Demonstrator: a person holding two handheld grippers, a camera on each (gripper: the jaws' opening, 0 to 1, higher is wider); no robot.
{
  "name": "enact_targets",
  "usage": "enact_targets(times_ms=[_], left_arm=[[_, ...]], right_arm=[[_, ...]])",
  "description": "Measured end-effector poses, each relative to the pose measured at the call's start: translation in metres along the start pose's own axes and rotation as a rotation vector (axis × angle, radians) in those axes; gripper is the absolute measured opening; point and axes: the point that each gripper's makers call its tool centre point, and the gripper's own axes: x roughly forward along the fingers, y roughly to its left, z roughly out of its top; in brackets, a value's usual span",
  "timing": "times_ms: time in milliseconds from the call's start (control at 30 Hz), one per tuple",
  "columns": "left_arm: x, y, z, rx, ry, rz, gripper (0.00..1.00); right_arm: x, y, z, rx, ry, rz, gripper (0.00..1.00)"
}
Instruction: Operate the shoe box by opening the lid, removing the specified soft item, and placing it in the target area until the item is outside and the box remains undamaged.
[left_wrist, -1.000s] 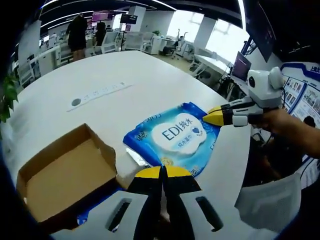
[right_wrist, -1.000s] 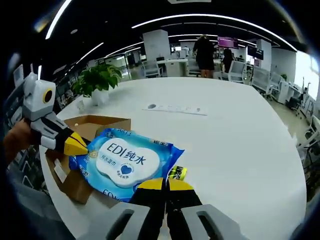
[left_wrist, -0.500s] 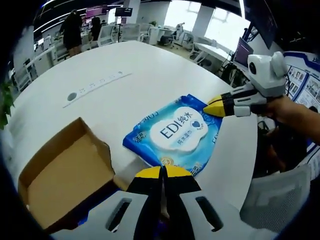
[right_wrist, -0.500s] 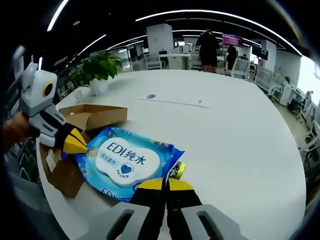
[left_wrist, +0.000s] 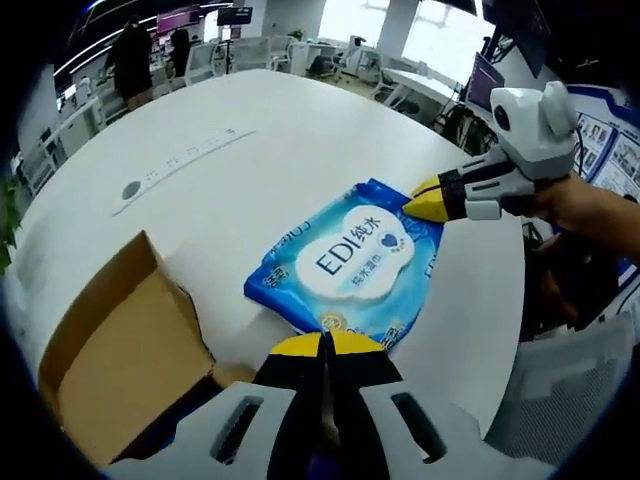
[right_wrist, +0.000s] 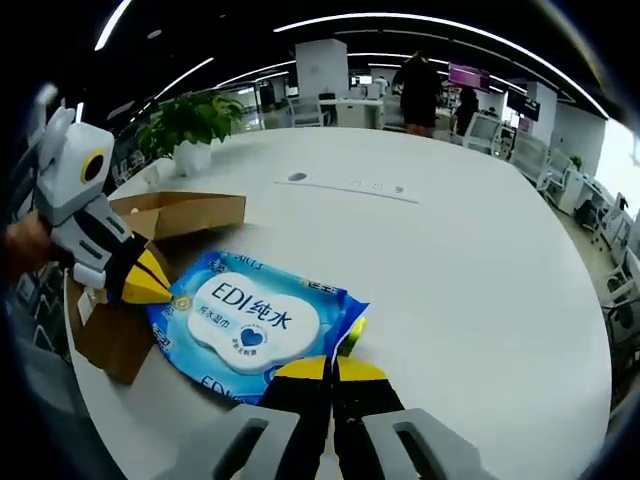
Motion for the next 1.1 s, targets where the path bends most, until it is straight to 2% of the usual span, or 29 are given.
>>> enact_targets(times_ms=[333, 467, 700, 733, 833, 1000, 1100], left_arm=[[0.003, 0.002, -0.001, 0.020, 0.009, 0.018, 0.00], [0.004, 0.001, -0.002, 0.081, 0.032, 0.044, 0.00], [0.004, 0.001, -0.004, 0.099, 0.046, 0.043, 0.00], [0.005, 0.001, -0.005, 0.131, 0.055, 0.044, 0.00], [0.005, 0.000, -0.006, 0.145, 0.059, 0.049, 0.00], [0.004, -0.001, -0.007, 0.145, 0.060, 0.053, 0.02], [0.003, -0.001, -0.006, 0.137, 0.037, 0.058, 0.04]], right_arm=[[0.010, -0.002, -0.008, 0.003, 0.007, -0.013, 0.00], [0.011, -0.002, -0.009, 0.008, 0.002, -0.018, 0.00], [0.013, -0.002, -0.010, 0.012, 0.007, -0.021, 0.00], [0.013, -0.002, -0.010, 0.013, 0.007, -0.021, 0.00], [0.013, -0.003, -0.012, 0.010, 0.005, -0.027, 0.00], [0.012, -0.006, -0.016, 0.020, 0.008, -0.041, 0.01], [0.011, -0.006, -0.016, 0.031, 0.006, -0.041, 0.02]])
